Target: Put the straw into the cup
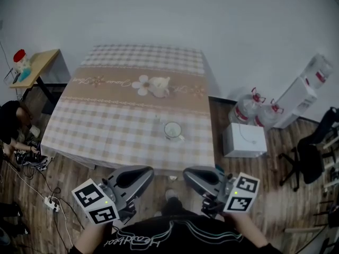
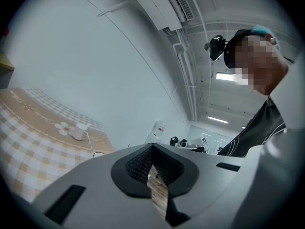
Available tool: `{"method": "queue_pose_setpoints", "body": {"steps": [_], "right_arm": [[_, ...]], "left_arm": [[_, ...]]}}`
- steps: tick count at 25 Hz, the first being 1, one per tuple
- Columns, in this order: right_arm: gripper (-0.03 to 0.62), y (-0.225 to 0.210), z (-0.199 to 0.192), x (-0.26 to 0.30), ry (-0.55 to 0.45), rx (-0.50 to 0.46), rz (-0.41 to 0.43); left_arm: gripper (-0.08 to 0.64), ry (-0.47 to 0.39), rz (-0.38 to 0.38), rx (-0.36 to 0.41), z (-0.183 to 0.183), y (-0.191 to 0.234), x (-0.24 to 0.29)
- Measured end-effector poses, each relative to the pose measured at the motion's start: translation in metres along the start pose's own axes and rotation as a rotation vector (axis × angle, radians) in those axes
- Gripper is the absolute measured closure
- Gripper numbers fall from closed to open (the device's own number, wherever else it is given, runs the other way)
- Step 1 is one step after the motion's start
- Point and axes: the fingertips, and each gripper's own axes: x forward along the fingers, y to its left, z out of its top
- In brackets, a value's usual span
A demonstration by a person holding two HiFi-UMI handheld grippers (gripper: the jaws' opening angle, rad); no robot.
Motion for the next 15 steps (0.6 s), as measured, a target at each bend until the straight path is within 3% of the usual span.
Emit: {"method": "queue_pose_setpoints", "body": {"steps": [7, 15], "right_arm": [[0.581, 0.023, -0.006, 0.002, 0.019, -0.062, 0.008], [0.581, 0.029, -0.007, 0.0, 0.008, -0.057, -0.005]], "left_arm": [[0.563, 0.011, -0.018, 0.056, -0.002, -0.017, -0.005], [0.561, -0.012, -0.033, 0.033, 0.003, -0.022, -0.012]]}}
